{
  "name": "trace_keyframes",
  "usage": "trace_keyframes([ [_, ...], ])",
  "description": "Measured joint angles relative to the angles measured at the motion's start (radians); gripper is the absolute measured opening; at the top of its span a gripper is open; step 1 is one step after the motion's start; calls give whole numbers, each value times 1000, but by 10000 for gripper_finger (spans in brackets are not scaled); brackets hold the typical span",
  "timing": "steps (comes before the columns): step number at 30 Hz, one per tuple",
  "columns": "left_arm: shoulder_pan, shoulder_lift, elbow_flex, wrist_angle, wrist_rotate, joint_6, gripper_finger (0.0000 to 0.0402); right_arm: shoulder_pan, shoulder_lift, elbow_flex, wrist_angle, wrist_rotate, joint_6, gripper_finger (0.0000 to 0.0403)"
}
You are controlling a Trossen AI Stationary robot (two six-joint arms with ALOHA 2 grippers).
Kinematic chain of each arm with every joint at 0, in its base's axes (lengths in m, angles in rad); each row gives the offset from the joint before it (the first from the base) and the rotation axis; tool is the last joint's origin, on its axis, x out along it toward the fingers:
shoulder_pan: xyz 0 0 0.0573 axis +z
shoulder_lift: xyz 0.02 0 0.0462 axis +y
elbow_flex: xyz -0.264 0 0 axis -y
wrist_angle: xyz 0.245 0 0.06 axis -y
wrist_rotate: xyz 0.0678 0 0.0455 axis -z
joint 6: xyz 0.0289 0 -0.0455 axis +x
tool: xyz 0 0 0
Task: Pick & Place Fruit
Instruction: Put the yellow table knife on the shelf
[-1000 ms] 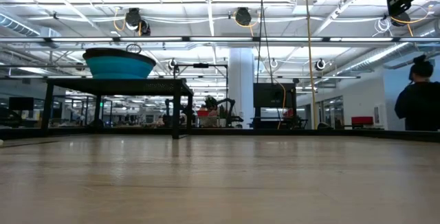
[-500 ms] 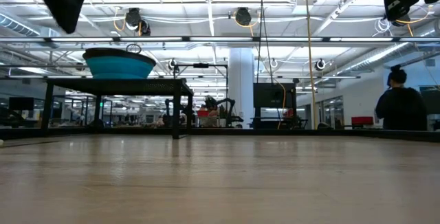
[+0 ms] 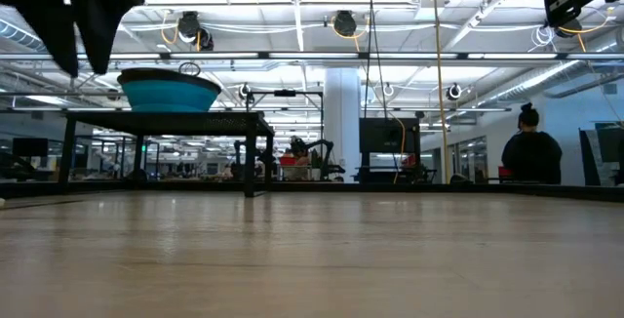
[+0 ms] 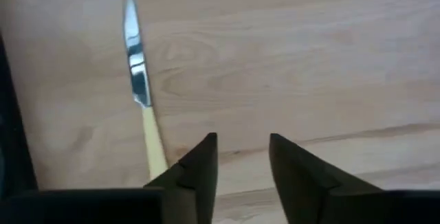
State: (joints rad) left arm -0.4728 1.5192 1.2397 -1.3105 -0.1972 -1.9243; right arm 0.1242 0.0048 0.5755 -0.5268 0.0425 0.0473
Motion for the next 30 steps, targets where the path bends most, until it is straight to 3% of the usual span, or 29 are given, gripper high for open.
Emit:
trace_keyframes([
  [8, -24, 0, -134, 69, 124, -99, 228, 0, 0, 0, 0, 0, 0, 0],
  [14, -29, -1, -255, 112, 245, -103, 272, 0, 0, 0, 15, 0, 19, 0],
  [23, -33, -66, -483, 403, 283, -139, 270, 0, 0, 0, 30, 1, 20, 0],
  [30, -33, -77, -559, 498, 338, -139, 241, 0, 0, 0, 30, 4, 20, 0],
])
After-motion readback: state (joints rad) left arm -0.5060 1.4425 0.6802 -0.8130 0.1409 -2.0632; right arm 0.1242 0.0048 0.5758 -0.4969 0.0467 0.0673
